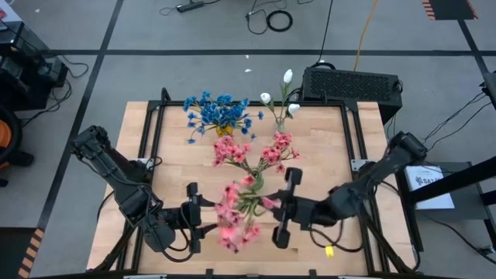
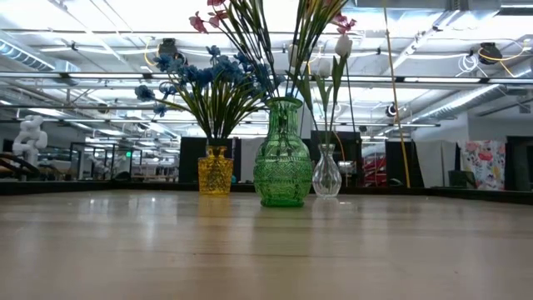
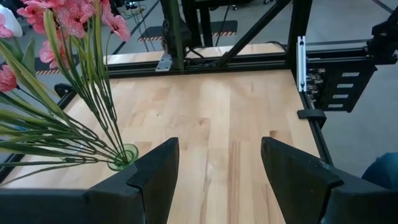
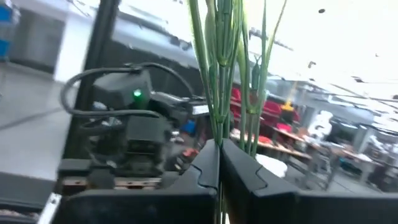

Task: Sort flowers into vase by color
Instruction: Put the pink flower into the green vase

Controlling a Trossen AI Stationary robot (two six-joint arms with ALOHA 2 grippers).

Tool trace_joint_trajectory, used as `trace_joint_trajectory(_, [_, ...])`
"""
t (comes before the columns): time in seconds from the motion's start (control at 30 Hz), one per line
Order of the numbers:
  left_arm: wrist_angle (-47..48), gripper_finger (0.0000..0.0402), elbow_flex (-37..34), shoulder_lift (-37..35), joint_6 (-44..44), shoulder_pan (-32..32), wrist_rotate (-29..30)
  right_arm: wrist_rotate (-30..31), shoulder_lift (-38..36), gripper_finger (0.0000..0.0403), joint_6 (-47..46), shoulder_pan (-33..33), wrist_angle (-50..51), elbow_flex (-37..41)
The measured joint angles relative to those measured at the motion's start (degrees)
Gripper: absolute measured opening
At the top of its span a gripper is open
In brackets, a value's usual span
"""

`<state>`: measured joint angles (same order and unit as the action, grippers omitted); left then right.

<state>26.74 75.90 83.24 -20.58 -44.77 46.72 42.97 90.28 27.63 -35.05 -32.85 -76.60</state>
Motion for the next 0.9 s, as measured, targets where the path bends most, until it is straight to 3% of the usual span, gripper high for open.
trace_joint_trajectory(0.1, [0.0,0.0235,0.0,0.0,0.0,-0.4,0.0,-1.6,2.6,0.0000,1.5,1.2,-9.8,4.2])
trace_joint_trajectory(0.27, [0.2,0.0235,0.0,0.0,-0.1,-1.1,0.0,-1.4,6.3,0.0000,11.6,2.4,-28.7,10.4])
trace_joint_trajectory(0.53, [0.5,0.0235,0.0,0.0,0.0,-1.8,0.0,-2.7,9.2,0.0000,14.0,4.7,-45.2,19.7])
trace_joint_trajectory(0.9, [0.9,0.0235,0.0,0.0,0.0,-1.8,0.0,-2.9,10.7,0.0000,9.4,9.5,-48.9,25.7])
